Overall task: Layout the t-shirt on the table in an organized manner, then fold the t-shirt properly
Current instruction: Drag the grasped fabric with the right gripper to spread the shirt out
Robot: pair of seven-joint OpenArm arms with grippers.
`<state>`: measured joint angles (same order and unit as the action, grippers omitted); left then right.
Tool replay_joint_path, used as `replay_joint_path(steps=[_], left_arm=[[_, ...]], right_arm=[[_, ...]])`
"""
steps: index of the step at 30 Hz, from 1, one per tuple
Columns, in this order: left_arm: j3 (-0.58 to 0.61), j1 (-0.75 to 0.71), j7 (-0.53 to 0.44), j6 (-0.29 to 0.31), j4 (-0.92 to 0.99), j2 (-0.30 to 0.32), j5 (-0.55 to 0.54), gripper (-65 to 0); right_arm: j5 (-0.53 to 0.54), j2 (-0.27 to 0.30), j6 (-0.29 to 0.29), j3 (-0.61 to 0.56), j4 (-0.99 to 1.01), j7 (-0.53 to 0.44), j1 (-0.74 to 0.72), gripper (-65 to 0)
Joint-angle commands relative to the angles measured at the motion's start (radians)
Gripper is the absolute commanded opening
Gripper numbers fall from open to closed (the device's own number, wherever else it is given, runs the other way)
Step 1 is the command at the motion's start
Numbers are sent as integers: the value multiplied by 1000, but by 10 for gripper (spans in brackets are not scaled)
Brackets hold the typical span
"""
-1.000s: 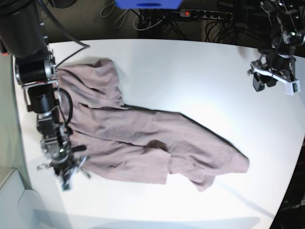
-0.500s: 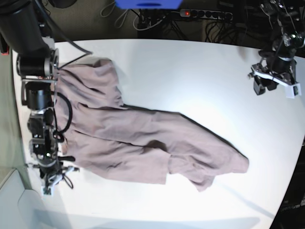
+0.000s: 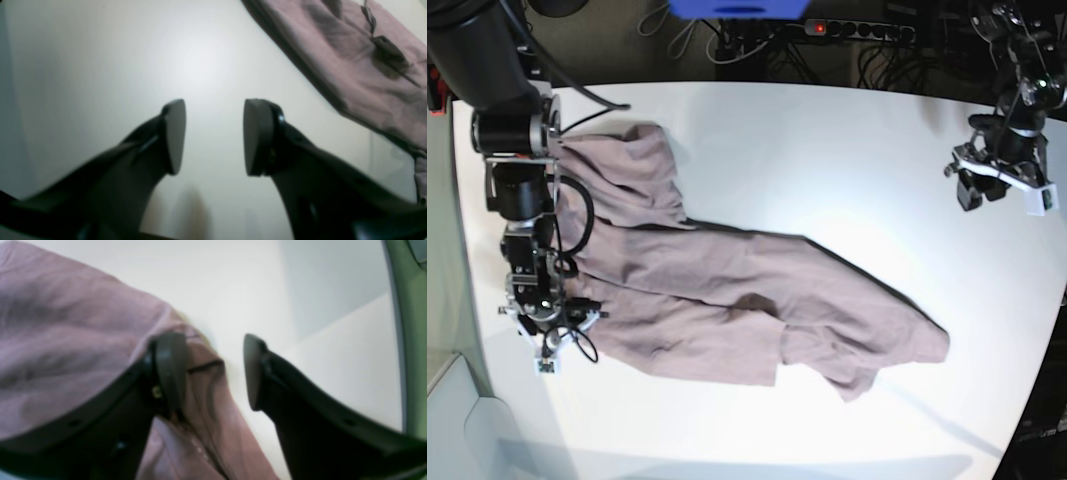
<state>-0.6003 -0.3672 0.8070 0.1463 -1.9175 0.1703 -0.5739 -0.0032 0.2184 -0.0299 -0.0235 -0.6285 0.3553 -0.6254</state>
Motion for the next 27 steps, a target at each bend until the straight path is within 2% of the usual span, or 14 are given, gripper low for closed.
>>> replay_joint_path(steps=[1,9,12,15,17,19,21,24,27], left_arm=[[-4,7,-24,2,-15,11,-10,-374],[-4,9,-24,2,-13,11,-10,-374],[-5,9,-24,2,-13,11,-10,-374],[-7,7,-24,2,-13,11,-10,-374],[-7,7,-24,2,-13,11,-8,-374],[-5,7,-24,2,-13,11,-8,-374],[-5,7,-24,2,-13,11,-8,-374],[-7,7,-24,2,-13,11,-10,-374],[-7,7,-24,2,-13,11,-8,-374]], right_arm=[[-2,13,3,4,-14,-23,-34,-339],[-2,-35,2,3,9,-23,-9,-336],[-2,-49,2,1,0,-23,45,-348],[-2,-61,2,1,0,-23,77,-433],[-2,-63,2,1,-1,-19,100,-536],[-2,-63,2,1,-38,32,128,-650],[-2,-63,2,4,-129,113,181,-650],[-2,-63,2,4,-417,238,335,-650],[-2,-64,2,-2,-716,278,500,-650]])
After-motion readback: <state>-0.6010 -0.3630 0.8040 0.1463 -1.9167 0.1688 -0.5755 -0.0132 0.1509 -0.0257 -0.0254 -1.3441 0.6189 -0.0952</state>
